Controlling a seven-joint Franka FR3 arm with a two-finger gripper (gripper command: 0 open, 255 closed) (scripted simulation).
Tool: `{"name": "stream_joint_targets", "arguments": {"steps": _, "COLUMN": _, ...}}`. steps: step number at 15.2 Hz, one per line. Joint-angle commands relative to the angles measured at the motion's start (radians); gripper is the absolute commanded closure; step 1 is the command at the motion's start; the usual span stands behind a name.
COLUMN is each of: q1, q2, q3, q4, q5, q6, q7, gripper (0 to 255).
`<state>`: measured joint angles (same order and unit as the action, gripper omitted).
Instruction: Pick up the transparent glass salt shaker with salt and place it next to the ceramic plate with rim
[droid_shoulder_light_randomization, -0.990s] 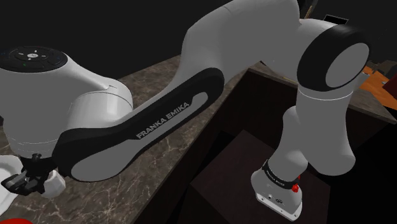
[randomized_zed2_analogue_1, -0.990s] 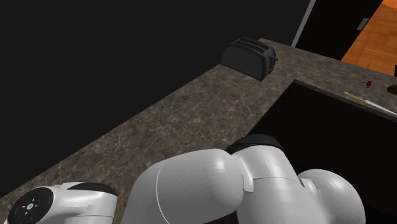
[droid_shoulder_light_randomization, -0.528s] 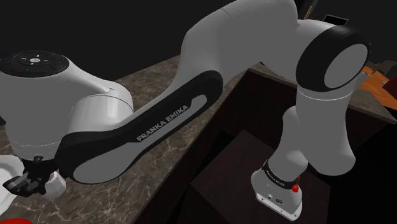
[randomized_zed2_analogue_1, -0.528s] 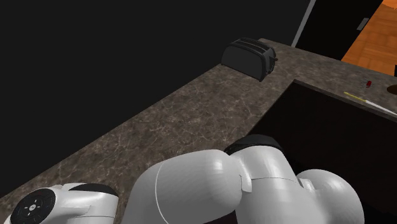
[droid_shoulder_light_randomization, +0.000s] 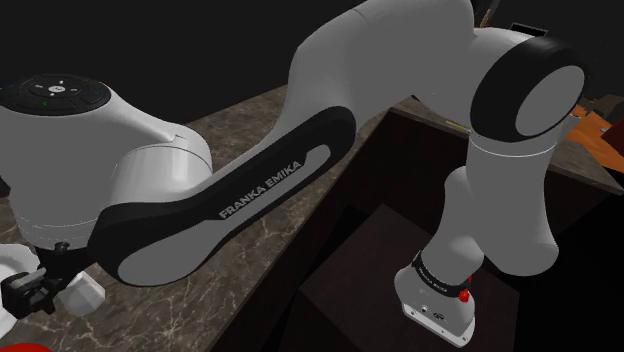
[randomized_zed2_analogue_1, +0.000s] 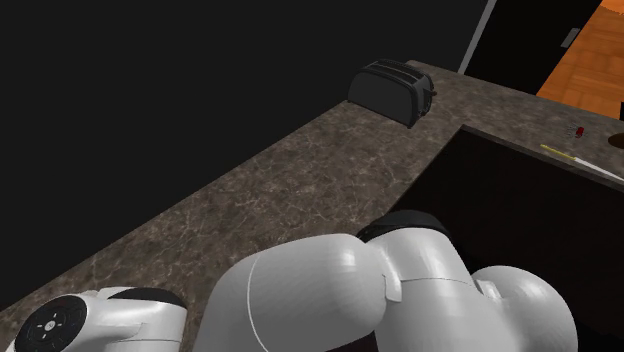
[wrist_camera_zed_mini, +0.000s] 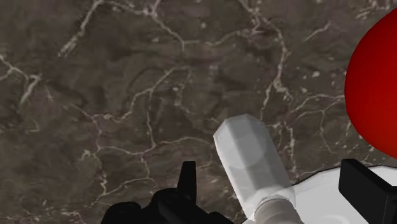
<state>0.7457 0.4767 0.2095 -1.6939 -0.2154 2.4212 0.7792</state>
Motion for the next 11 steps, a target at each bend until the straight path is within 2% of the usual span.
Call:
{"name": "stream_joint_targets", "arguments": {"steps": 1, "q1": -0.005, "q2": -0.034, "q3": 0.007, "q4": 0.001, "q5": 0.011, "q6": -0.033, "q7": -0.007, "gripper": 0}}
{"name": "stream_joint_targets", "arguments": {"steps": 3, "q1": -0.010, "q2": -0.077, "q3": 0.014, "q4": -0.005, "q5": 0.024, "q6": -0.070, "q7": -0.015, "gripper": 0}}
{"name": "stream_joint_targets", "arguments": {"steps": 11, "q1": -0.010, "q2": -0.077, "q3": 0.014, "q4": -0.005, "q5": 0.024, "q6": -0.070, "q7": -0.015, "gripper": 0}}
